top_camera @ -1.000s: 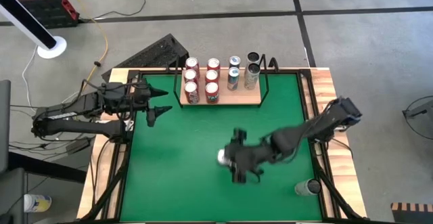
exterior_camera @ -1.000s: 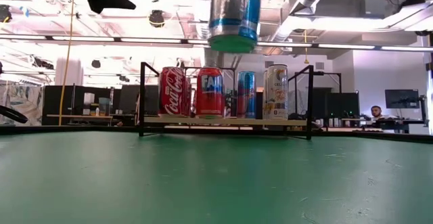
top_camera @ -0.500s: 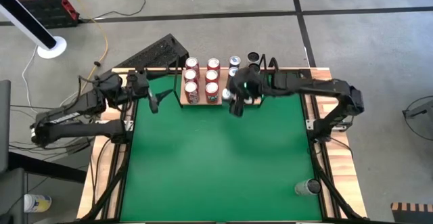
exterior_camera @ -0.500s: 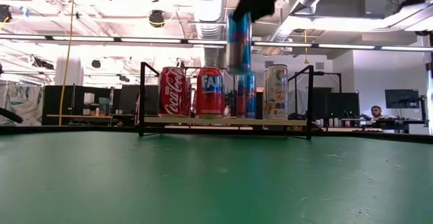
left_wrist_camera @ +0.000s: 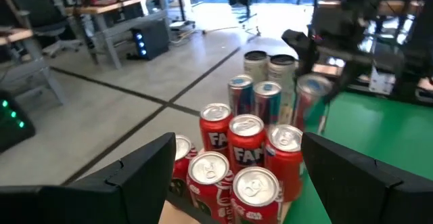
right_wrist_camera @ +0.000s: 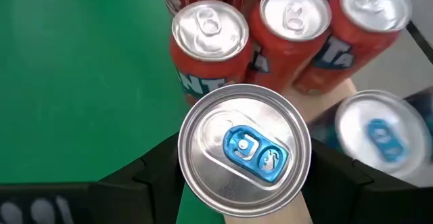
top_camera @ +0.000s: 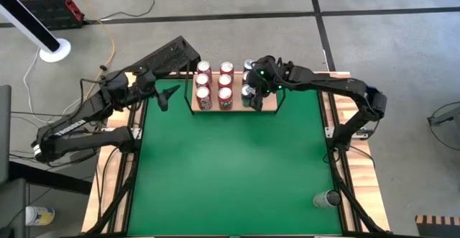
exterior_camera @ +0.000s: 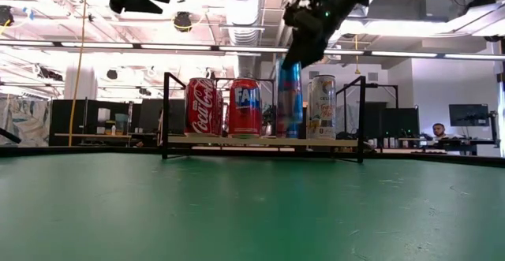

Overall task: Place canned beverage on shelf
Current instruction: Put the blue soda can on the shelf, then put the white soda can on the shelf

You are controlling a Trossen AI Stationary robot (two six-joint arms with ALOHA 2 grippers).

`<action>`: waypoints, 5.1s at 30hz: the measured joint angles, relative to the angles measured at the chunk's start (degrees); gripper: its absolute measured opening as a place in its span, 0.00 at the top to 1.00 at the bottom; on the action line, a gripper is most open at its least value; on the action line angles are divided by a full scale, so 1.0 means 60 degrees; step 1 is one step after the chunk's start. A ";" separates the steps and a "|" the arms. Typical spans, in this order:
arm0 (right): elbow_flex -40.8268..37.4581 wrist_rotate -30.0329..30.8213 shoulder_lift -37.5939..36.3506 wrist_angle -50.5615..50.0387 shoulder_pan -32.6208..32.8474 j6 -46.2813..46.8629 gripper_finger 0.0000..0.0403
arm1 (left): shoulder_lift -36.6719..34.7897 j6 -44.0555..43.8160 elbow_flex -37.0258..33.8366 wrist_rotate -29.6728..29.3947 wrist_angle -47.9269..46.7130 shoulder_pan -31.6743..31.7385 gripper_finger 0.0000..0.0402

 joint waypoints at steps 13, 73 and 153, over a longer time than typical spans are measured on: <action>-0.1150 0.0219 -0.0017 0.1480 -0.0026 0.0295 0.36 | 0.0739 -0.0756 0.0000 -0.0007 0.0262 0.0495 0.24; 0.1304 0.0772 -0.0076 -0.1508 -0.0108 0.0540 0.23 | 0.0994 -0.0767 0.0000 0.0019 0.0808 0.0498 0.24; 0.1303 0.0438 -0.0065 -0.9085 1.4335 1.1058 0.23 | 0.1595 -0.4587 -0.0004 0.0727 0.1220 -0.3662 0.24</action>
